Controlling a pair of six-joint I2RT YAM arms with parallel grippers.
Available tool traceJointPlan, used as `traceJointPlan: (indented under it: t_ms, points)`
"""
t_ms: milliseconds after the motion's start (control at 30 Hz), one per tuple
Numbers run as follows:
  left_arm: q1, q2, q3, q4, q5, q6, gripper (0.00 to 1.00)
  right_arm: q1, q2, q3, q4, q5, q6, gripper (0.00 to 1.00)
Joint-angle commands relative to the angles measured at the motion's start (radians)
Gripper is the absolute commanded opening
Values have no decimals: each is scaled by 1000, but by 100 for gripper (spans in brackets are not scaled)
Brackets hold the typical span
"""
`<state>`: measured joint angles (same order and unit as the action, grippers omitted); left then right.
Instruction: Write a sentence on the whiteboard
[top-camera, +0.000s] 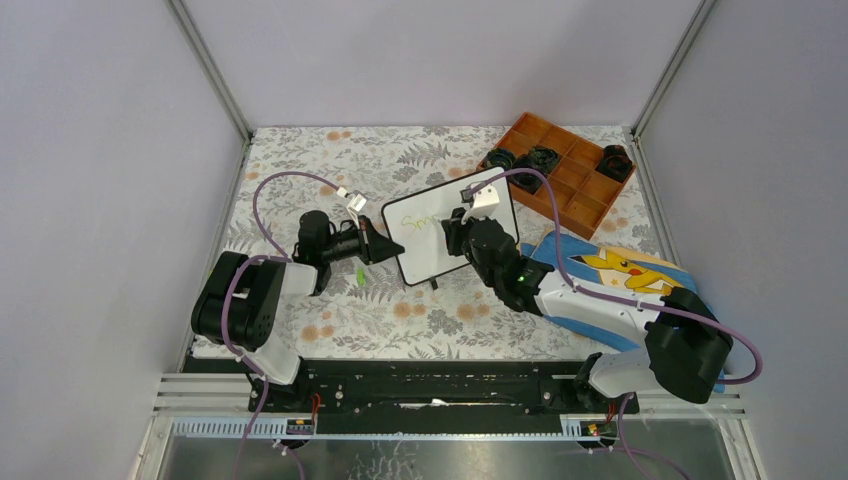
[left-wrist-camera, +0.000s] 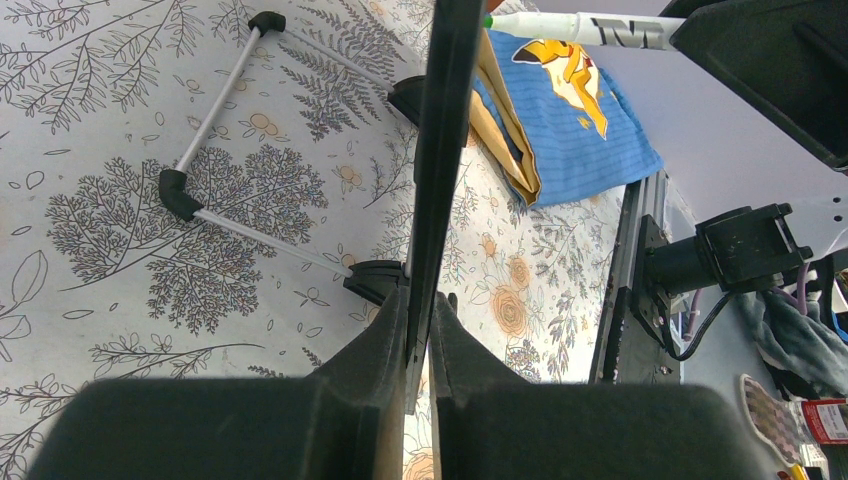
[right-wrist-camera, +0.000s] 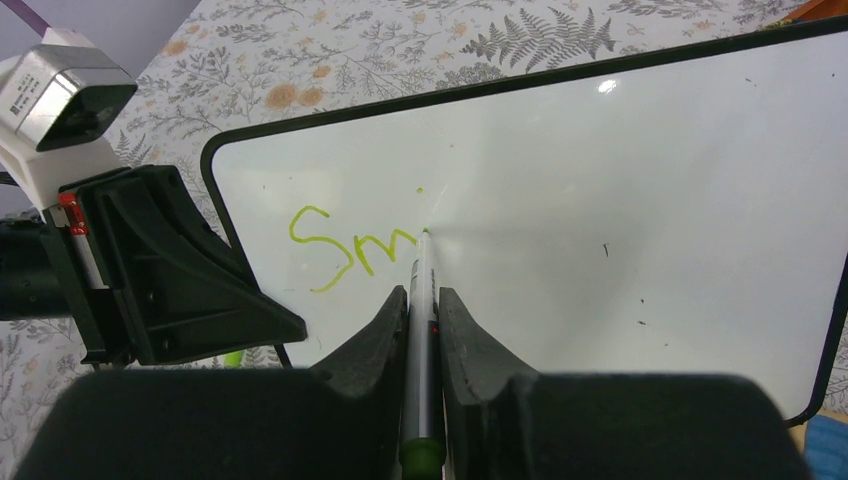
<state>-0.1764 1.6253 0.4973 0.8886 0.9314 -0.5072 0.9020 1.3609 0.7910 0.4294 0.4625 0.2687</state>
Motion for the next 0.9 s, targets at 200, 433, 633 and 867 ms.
traceJointPlan:
  t_ms: [200,433,633,867]
  points:
    - [-3,4,3,-79,-46,26,0,-8,-35,-45,-24,29,27,0]
    - [-5,2,3,-82,-46,29,0,-8,-72,-40,-14,36,30,0]
    - [-5,3,3,-85,-46,30,0,-10,-102,12,1,66,2,0]
    - [-7,0,3,-86,-46,33,0,-32,-60,74,27,46,-10,0]
